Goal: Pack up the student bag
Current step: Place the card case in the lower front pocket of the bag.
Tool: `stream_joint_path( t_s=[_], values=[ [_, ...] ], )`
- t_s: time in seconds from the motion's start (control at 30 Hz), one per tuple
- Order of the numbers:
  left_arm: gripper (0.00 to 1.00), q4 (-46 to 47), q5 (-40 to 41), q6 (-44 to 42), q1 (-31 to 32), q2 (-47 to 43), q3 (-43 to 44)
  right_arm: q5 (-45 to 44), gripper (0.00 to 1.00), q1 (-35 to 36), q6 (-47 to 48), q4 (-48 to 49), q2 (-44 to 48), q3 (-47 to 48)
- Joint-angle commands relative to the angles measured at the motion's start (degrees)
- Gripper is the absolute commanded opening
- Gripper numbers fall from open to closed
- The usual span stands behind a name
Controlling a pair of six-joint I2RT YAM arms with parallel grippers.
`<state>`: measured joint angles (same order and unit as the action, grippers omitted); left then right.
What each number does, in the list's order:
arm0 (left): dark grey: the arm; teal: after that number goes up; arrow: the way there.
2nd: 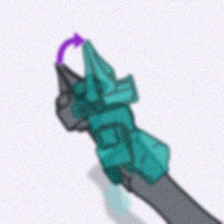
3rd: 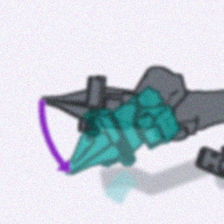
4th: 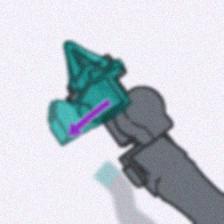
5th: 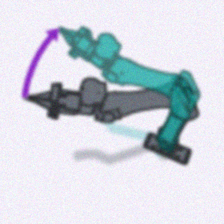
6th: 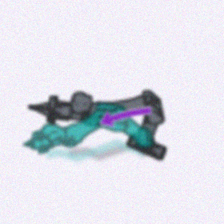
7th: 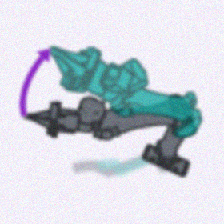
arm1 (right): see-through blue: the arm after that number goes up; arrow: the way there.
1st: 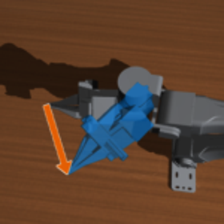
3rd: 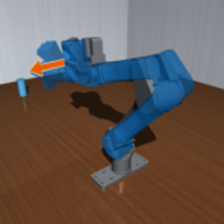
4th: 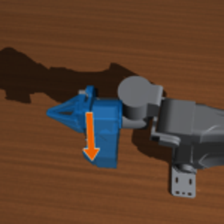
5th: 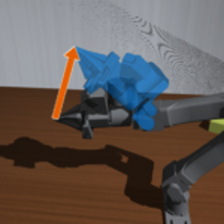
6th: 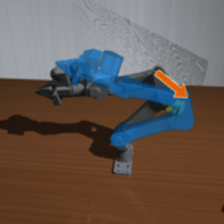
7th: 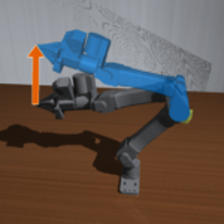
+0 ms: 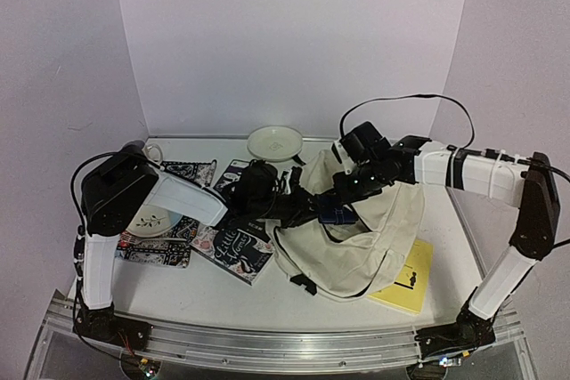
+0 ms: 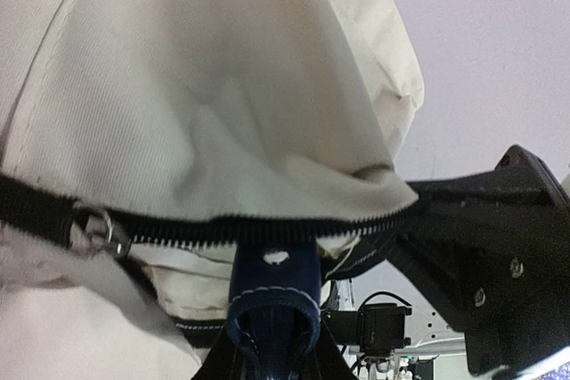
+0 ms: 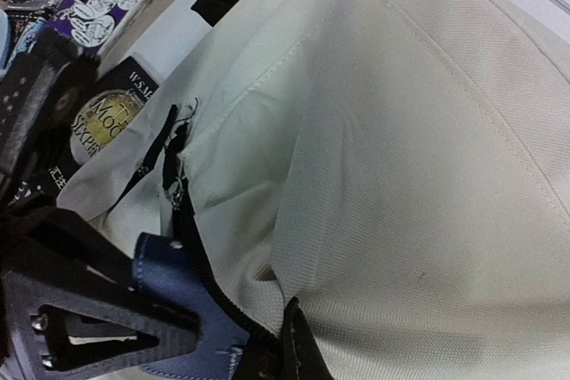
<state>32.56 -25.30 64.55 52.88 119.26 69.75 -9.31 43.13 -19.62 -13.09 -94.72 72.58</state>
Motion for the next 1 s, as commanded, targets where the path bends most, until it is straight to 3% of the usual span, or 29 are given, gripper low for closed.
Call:
stream_joint_path(
  t_s=[0.0, 0.3, 0.43, 0.53, 0.8, 0.97],
  values=[
    [0.00, 3.31, 2.99, 0.28, 0.17, 2.48, 5.56, 6.86, 0.00, 1.39, -1.45, 5.78, 2.87, -1.49],
    [0.01, 4.68, 8.37, 1.03, 0.72, 9.46, 12.34, 6.99, 0.00, 1.43, -2.69, 10.37, 1.59, -4.19],
    [0.07, 4.70, 10.06, -0.59, 1.07, 13.24, 15.54, 5.87, 0.00, 1.41, -2.49, 10.85, 0.11, -4.48],
    [0.19, 4.68, 12.00, -2.68, 1.17, 14.39, 15.53, 5.23, 0.00, 1.34, -2.57, 11.02, -0.95, -4.79],
    [0.57, 4.27, 15.69, -10.38, 1.47, 10.19, 9.19, 1.77, 0.20, 1.33, -2.60, 11.58, -3.10, -6.45],
    [0.72, 3.30, 17.79, -13.82, 1.85, 5.90, 4.46, 1.30, 0.26, 1.30, -2.72, 11.73, -3.53, -6.94]
  ],
)
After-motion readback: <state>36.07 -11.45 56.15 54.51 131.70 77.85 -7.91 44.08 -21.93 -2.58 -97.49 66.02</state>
